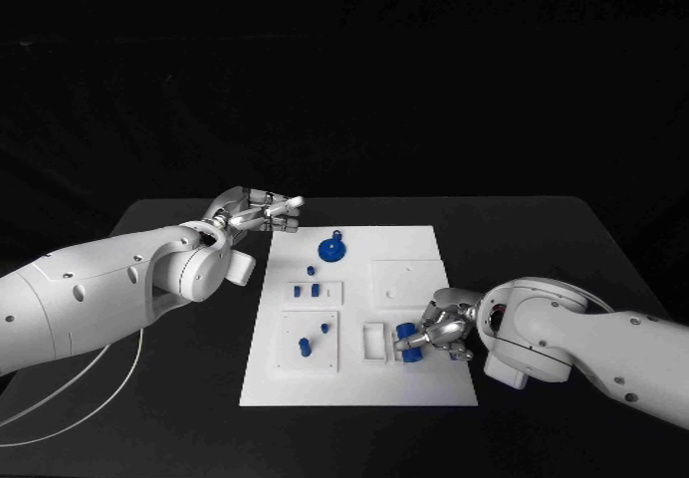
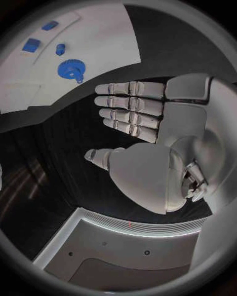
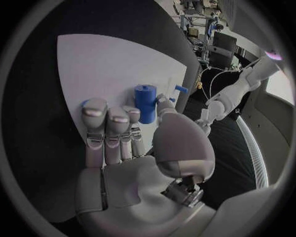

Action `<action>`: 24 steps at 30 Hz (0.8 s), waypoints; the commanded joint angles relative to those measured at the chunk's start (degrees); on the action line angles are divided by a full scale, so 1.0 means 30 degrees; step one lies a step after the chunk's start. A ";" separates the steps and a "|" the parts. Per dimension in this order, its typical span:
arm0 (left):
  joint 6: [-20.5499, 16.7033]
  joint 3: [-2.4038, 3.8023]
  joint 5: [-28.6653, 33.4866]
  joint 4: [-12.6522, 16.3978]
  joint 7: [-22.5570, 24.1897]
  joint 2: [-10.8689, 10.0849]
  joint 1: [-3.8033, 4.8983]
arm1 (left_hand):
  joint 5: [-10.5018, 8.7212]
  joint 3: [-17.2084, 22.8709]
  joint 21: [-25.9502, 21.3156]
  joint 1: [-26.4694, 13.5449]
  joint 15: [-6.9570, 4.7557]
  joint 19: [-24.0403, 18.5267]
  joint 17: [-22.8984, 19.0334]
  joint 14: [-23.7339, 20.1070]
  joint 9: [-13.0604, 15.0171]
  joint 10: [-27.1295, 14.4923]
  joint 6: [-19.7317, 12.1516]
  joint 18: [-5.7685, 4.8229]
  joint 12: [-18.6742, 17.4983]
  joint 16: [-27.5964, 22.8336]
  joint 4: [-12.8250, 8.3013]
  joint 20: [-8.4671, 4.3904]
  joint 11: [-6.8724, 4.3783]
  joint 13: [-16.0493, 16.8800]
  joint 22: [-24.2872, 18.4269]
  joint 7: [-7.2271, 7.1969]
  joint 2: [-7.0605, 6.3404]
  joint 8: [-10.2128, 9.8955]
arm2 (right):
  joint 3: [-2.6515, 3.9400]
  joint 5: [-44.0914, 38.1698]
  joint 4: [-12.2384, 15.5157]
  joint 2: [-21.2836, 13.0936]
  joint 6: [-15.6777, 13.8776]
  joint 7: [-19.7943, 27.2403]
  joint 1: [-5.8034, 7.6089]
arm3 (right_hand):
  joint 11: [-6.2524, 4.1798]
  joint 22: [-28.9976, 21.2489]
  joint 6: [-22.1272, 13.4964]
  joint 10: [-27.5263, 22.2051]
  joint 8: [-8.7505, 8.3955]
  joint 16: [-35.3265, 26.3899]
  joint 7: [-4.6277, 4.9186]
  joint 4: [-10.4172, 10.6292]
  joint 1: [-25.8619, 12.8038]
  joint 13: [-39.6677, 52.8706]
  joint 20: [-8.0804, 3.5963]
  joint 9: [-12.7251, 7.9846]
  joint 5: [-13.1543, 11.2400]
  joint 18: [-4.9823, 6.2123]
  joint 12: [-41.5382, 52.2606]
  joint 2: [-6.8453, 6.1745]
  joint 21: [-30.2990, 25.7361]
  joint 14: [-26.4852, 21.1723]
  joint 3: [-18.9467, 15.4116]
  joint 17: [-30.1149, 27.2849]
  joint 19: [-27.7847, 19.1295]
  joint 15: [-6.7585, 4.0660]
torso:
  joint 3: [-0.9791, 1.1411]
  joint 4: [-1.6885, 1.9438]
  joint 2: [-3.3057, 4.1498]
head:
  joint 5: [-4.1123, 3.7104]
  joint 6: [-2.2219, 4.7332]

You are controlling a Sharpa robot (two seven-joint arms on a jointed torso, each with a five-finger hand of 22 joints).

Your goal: Assemble the parts on the task board

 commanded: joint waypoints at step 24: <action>0.0414 -0.0007 0.0090 0.0083 -0.0338 -0.0130 0.0004 | 0.0124 0.0067 0.0133 0.0230 0.0009 0.0143 -0.0009 -0.0082 0.0000 -0.0284 -0.0088 0.0218 0.0089 -0.0046 0.0167 0.0104 -0.0008 0.0016 -0.0312 0.0002 -0.0144 0.0061 | -0.0439 0.0003 0.0441 -0.0176 -0.2647 -0.0880 0.0277 | -0.0433 0.1144 0.2249 0.0339 -0.0109 0.0426 -0.0720 -0.2291 0.0007 -0.0421 -0.0109 -0.7035 -0.1833 -0.0572 -0.0228 -0.0478 0.0557 0.0170 0.7454 0.0689 0.1107 -0.0227 | 0.0004 -0.0062 0.0019 | 0.0305 0.0001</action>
